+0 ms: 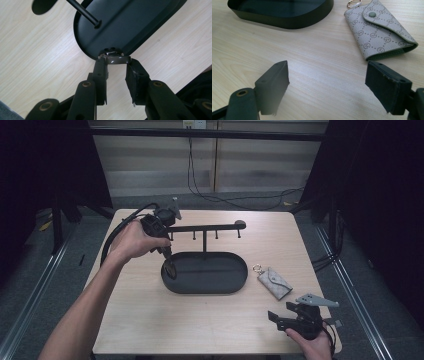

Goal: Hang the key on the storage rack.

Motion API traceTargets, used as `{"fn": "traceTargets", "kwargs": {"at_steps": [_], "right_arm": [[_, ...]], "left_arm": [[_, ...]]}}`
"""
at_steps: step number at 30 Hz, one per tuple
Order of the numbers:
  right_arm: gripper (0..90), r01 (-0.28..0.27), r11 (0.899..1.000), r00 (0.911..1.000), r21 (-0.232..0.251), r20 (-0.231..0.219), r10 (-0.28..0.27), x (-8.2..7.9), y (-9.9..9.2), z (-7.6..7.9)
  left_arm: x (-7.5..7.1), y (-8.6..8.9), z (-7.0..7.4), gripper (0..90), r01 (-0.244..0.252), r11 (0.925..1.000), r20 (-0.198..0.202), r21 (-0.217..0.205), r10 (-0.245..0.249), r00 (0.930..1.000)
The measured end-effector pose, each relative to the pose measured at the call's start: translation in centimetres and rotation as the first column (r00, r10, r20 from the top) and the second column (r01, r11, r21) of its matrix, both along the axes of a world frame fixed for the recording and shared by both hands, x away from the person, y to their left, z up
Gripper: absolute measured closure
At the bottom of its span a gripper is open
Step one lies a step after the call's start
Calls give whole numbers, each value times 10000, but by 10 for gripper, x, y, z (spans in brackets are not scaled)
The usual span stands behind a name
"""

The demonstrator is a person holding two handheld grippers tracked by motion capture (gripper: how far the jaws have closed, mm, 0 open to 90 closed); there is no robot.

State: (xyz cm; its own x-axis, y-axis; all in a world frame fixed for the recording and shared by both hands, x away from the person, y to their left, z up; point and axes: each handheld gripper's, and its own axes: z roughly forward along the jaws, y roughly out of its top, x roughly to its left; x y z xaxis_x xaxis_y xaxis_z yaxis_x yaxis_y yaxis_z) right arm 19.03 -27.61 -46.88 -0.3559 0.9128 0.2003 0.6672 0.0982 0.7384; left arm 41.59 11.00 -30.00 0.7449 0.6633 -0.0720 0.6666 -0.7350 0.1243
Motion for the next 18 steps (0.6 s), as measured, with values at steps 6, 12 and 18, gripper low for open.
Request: {"fn": "traceTargets", "kwargs": {"at_steps": [6, 12, 18], "right_arm": [[192, -23, 10000, 10000, 12, -52, 23, 0, 0, 0], [194, -80, 10000, 10000, 2, -18, 80, 1, 0, 0], [194, -162, 9999, 9999, -21, -1, 162, 1, 0, 0]], "left_arm": [[10, -3, -1, 707, -336, 9994, -65, -42, 335, 9994], [21, -9, -2, 708, -459, 9989, -169, 5, 459, 9988], [29, -15, -3, 707, -890, 9957, -32, 241, 891, 9960]]}}
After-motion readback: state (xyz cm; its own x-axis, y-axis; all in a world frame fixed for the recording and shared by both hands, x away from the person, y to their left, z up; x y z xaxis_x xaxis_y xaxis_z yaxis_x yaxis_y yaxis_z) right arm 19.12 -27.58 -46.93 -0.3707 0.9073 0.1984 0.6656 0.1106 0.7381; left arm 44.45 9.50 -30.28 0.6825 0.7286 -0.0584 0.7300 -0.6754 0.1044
